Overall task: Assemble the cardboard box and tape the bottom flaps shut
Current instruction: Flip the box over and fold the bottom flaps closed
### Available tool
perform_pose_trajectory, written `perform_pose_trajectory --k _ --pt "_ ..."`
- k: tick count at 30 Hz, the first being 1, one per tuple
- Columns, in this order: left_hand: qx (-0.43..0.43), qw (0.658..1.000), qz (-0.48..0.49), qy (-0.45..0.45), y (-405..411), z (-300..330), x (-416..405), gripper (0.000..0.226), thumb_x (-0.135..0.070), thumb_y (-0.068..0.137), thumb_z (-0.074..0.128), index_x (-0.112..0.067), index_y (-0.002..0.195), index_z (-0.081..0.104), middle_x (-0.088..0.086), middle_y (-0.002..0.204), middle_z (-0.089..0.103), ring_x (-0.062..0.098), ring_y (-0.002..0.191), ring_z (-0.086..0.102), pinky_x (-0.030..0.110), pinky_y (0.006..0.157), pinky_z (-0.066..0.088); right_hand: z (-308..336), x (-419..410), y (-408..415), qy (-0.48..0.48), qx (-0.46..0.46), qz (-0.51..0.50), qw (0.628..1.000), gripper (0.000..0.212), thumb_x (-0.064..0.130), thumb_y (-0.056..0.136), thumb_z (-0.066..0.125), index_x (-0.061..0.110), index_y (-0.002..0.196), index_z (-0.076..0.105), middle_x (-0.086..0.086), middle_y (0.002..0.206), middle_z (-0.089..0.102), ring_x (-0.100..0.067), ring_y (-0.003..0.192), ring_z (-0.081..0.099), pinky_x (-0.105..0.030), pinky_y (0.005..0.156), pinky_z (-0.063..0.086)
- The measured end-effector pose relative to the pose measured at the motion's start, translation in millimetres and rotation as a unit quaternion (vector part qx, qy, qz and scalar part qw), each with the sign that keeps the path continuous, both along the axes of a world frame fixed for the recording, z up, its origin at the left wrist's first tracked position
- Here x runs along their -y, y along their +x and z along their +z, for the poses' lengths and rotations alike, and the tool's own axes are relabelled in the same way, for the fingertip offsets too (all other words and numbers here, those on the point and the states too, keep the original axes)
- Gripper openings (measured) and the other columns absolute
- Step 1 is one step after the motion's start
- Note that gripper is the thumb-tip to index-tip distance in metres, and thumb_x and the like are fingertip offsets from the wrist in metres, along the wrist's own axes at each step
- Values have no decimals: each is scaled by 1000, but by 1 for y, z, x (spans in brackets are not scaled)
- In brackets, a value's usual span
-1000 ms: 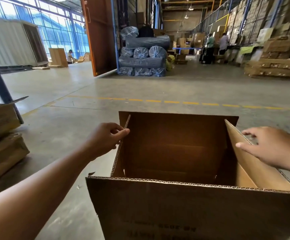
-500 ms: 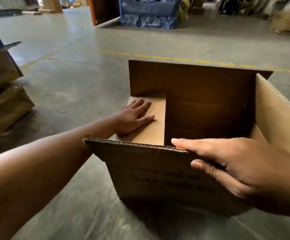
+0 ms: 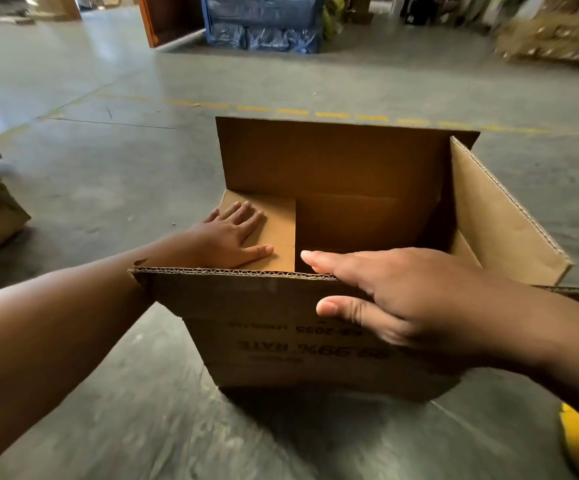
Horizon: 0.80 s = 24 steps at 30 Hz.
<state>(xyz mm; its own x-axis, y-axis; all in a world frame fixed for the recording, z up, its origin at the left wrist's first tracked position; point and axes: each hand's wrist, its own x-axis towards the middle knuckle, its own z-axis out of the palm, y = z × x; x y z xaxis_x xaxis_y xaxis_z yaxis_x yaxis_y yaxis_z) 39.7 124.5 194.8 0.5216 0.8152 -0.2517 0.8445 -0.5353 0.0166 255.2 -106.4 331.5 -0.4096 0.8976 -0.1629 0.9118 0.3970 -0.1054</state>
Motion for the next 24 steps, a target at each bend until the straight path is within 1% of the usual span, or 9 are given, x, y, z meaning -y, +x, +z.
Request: perform_pose_trajectory --k 4,6,7,9,10,14,17,20,24 --pt "-19 998 -3 -56 -7 19 5 117 -94 67 27 -29 160 -5 4 167 -16 25 154 -12 47 125 1 7 -7 1 -21 -36 7 999 83 74 78 19 36 151 16 13 154 32 -6 138 33 -31 112 32" --pt "-4 997 1 -76 -9 39 8 100 -76 81 47 -28 160 11 1 169 0 25 155 7 43 123 9 11 -12 4 -46 -71 4 996 84 73 80 23 32 153 18 10 156 30 -6 140 31 -28 113 27" --pt "9 996 17 -89 -11 50 9 99 -78 78 51 -30 159 21 -2 168 13 23 153 19 42 122 14 15 -16 5 -55 -84 -9 995 83 72 81 25 31 153 19 9 156 29 -6 140 30 -24 113 25" --pt "41 992 44 -110 -12 78 12 122 -101 51 48 -34 153 38 -6 159 37 20 143 38 43 119 23 21 -26 18 -53 -107 -39 992 84 71 80 25 30 153 20 9 157 27 -7 141 28 -20 109 22" --pt "52 992 43 -109 -11 89 13 129 -104 43 47 -35 152 40 -6 156 41 19 141 41 44 119 23 24 -31 28 -38 -108 -53 992 86 72 78 24 29 152 21 9 157 27 -7 141 27 -20 109 20" --pt "90 993 25 -71 5 125 21 115 -94 60 50 -32 156 33 -4 161 35 19 145 37 41 118 22 30 -53 89 69 -111 -131 983 78 67 85 29 23 149 32 1 156 32 -13 143 26 -22 109 16" --pt "111 993 12 -45 30 140 30 105 -85 68 50 -35 158 25 -2 163 30 23 148 31 46 119 23 34 -67 148 137 -144 -203 959 69 62 90 33 21 145 41 -2 150 42 -16 137 37 -28 110 25" --pt "92 996 -11 -4 65 145 38 105 -86 68 46 -43 158 15 -3 167 20 27 152 22 52 119 24 30 -74 200 140 -218 -288 922 69 65 87 34 23 140 48 -2 144 50 -16 131 45 -29 104 34" --pt "51 996 -43 60 112 145 33 103 -89 73 42 -48 157 0 -8 169 1 31 152 18 56 116 29 1 -69 240 111 -228 -327 910 51 47 98 39 22 142 46 -3 144 49 -18 132 45 -21 92 28"
